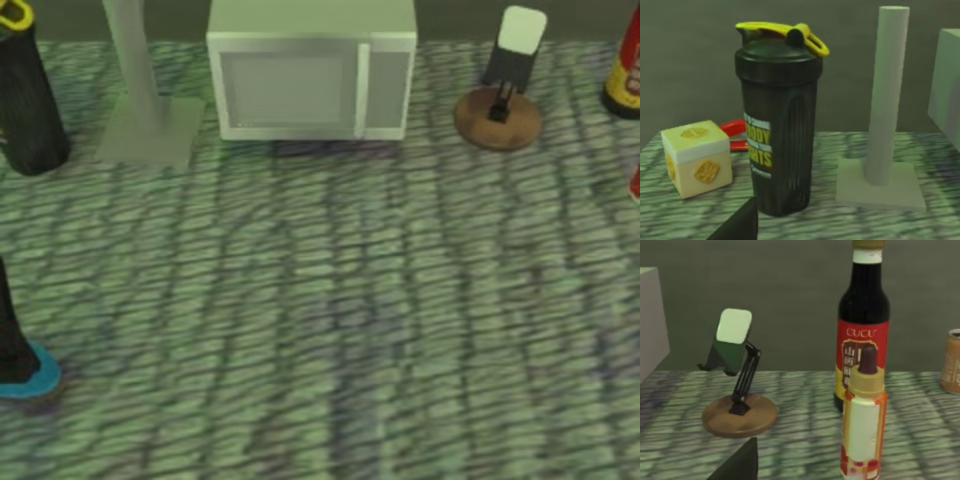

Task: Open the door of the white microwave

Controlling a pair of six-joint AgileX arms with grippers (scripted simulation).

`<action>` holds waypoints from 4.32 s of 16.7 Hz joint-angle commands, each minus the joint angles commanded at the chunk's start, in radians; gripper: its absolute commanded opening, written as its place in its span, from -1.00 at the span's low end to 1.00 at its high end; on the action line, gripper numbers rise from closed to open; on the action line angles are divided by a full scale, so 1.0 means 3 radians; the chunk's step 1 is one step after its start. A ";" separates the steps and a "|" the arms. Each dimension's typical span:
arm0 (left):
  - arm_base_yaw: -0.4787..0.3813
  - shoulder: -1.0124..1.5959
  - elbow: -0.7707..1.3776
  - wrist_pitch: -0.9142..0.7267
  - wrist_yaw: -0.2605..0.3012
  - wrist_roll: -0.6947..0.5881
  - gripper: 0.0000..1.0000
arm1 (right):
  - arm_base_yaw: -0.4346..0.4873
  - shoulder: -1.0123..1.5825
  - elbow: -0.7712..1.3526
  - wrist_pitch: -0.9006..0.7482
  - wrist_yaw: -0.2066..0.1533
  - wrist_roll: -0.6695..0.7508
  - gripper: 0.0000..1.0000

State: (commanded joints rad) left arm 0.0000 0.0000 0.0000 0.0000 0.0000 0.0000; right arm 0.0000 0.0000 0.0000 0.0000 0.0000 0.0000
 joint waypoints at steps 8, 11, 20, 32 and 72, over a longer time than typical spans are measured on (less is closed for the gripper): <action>-0.0292 0.0729 0.0698 -0.0345 -0.0182 -0.0210 1.00 | 0.0000 0.0000 0.0000 0.0000 0.0000 0.0000 1.00; -0.0572 0.1556 0.1459 -0.0651 -0.0358 -0.0443 1.00 | 0.0000 0.0000 0.0000 0.0000 0.0000 0.0000 1.00; -0.1578 0.4874 0.4459 -0.1613 -0.0954 -0.1351 1.00 | 0.0000 0.0000 0.0000 0.0000 0.0000 0.0000 1.00; -0.2383 0.7373 0.6615 -0.2513 -0.1434 -0.2013 1.00 | 0.0000 0.0000 0.0000 0.0000 0.0000 0.0000 1.00; -0.2296 0.7980 0.6805 -0.2141 -0.1279 -0.1818 -1.00 | 0.0000 0.0000 0.0000 0.0000 0.0000 0.0000 1.00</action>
State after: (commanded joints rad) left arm -0.6887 2.3941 2.0414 -0.6423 -0.3838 -0.5454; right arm 0.0000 0.0000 0.0000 0.0000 0.0000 0.0000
